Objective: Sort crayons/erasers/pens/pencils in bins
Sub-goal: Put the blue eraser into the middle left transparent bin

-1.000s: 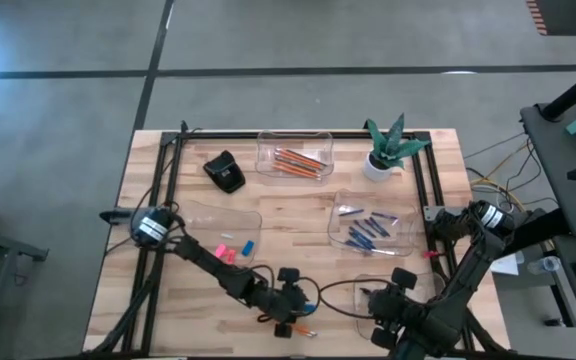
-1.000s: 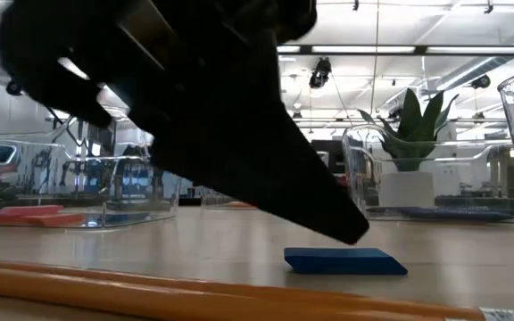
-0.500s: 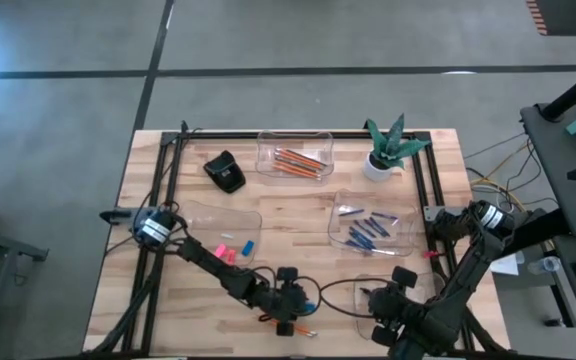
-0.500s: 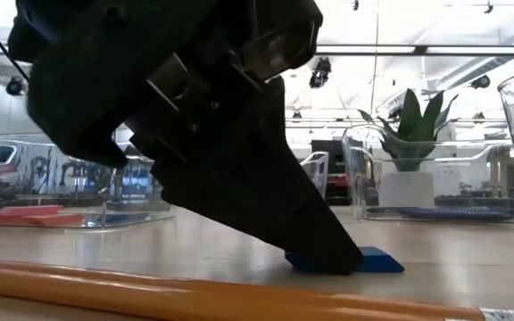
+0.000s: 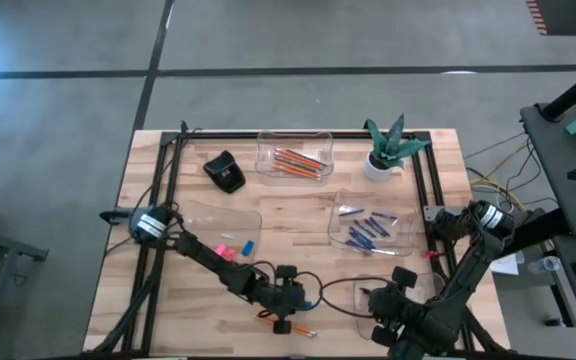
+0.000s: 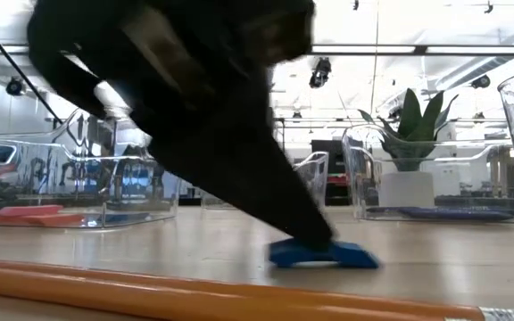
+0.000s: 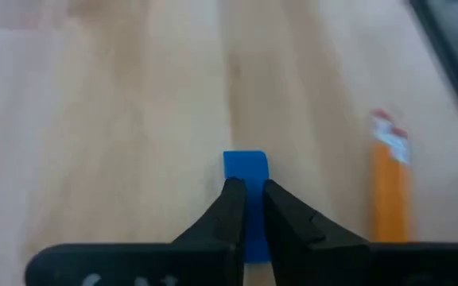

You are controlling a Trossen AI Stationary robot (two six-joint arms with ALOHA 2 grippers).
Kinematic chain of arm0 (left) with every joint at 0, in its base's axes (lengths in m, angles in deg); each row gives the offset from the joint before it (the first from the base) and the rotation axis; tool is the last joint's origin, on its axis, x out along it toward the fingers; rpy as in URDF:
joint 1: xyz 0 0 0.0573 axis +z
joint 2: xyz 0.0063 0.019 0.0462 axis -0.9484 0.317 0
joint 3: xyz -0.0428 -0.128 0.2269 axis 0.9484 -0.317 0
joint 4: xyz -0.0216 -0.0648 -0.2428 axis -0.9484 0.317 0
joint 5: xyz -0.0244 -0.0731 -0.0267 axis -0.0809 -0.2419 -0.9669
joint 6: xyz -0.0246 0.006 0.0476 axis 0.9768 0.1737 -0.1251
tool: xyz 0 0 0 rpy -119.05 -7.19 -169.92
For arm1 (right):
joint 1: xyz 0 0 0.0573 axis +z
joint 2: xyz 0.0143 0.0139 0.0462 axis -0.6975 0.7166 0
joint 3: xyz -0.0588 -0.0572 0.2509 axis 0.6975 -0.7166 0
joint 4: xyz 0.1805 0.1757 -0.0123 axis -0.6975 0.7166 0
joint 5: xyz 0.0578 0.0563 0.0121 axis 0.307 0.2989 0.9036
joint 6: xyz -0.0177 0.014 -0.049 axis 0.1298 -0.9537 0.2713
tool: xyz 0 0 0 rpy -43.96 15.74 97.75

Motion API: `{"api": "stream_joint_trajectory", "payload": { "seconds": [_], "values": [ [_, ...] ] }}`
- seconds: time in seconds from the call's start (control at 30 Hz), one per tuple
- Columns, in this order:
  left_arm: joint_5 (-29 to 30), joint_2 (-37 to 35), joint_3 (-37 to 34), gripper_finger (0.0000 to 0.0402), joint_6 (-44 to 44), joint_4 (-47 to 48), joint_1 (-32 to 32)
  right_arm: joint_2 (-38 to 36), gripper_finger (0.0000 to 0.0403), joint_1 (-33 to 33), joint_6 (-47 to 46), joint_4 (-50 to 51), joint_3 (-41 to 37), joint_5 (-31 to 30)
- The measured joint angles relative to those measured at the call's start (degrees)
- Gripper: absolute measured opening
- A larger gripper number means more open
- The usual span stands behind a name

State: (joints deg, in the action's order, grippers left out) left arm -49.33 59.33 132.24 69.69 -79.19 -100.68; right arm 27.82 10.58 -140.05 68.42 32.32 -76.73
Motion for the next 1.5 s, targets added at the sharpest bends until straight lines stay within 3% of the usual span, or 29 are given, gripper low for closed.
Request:
{"api": "stream_joint_trajectory", "payload": {
  "seconds": [0.43,0.57,0.87,1.07,1.2,1.5],
  "values": [
    [-3.6,-6.6,-1.2,0.0001,-1.1,-0.7,-0.1,0.0,0.0171,0.0,-0.4,-0.3,-0.2,-0.2],
    [-6.8,-6.7,-1.2,0.0001,1.2,1.4,-0.3,0.0,0.0171,-0.3,-0.1,-5.4,-0.4,-5.5],
    [-24.7,-9.6,-1.2,0.0002,17.5,7.9,-3.7,3.8,0.0171,-6.7,13.6,-29.3,-0.5,-10.0],
    [-24.3,-13.2,-1.3,0.0002,25.0,13.0,-9.5,9.5,0.0171,-11.7,10.8,-32.7,-0.5,-7.7],
    [-21.1,-16.0,-1.5,0.0002,27.6,14.8,-13.3,11.2,0.0176,-13.7,9.2,-33.7,-0.5,-4.7],
    [-13.8,-19.9,-1.6,0.0002,30.7,22.0,-18.2,14.7,0.0234,-15.6,6.2,-45.6,1.2,3.4]
  ]
}}
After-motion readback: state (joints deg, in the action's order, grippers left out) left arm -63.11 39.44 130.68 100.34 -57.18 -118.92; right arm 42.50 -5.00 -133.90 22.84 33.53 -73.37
